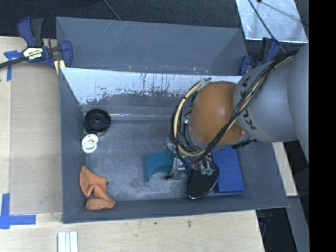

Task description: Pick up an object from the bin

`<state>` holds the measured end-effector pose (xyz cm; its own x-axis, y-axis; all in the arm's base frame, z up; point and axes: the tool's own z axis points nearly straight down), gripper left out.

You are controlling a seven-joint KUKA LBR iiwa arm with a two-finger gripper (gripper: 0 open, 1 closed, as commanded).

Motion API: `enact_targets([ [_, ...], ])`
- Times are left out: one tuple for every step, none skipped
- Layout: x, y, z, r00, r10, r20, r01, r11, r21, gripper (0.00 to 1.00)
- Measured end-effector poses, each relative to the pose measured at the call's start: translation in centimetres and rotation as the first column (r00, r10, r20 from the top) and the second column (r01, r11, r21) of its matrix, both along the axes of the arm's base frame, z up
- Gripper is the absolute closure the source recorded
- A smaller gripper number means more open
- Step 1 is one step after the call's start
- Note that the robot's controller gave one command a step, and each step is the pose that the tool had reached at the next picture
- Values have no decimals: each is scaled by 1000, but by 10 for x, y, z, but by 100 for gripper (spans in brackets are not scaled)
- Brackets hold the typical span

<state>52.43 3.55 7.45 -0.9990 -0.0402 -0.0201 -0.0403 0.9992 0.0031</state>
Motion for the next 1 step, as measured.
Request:
enact_targets([
  [19,-20,192,999,32,-26,-32,999,-4,100],
])
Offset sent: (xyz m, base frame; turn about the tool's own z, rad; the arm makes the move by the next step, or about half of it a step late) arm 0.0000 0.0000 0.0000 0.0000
